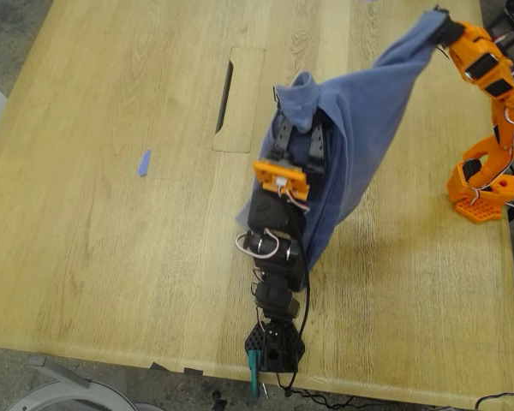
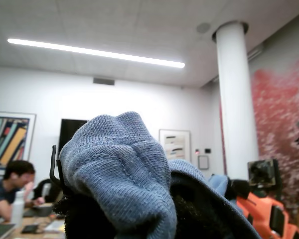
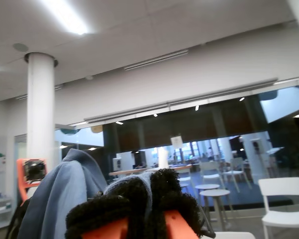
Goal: Fold a T-shirt
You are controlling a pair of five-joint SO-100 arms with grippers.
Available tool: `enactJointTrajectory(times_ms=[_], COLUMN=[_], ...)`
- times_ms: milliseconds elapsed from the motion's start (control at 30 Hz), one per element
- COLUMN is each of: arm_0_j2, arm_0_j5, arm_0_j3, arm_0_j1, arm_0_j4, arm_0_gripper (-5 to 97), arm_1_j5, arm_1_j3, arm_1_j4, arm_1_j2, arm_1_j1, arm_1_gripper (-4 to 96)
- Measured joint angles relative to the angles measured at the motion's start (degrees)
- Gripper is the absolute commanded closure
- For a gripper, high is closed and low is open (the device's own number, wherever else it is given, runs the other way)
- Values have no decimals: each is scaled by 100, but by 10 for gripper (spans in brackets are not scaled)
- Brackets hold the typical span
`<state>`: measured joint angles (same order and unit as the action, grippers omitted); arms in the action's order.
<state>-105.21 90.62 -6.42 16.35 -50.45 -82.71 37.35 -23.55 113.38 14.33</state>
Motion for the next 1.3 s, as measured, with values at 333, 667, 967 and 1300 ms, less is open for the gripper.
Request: enactJointTrajectory(times_ms=[333, 667, 967, 1300], arm_0_j2=[-422, -422, -413, -360], arm_0_j5=[123, 114, 114, 237], arm_0_j3=[-501, -1143, -1274, -1380], arm_0_j1=[1485, 3032, 4043, 4764], arm_0_j4=[-554, -571, -571, -879], arm_0_gripper=[918, 918, 918, 918], arm_1_j5=[-70, -123, -264, -264], arm_1_j3=[-35, -149, -79, 26], arm_1_j4=[-466, -1564, -1942, -2540], arm_1_j2=[352, 1055, 1143, 1292], arm_1_j1=[264, 773, 1714, 1890], arm_1_gripper=[913, 913, 913, 913])
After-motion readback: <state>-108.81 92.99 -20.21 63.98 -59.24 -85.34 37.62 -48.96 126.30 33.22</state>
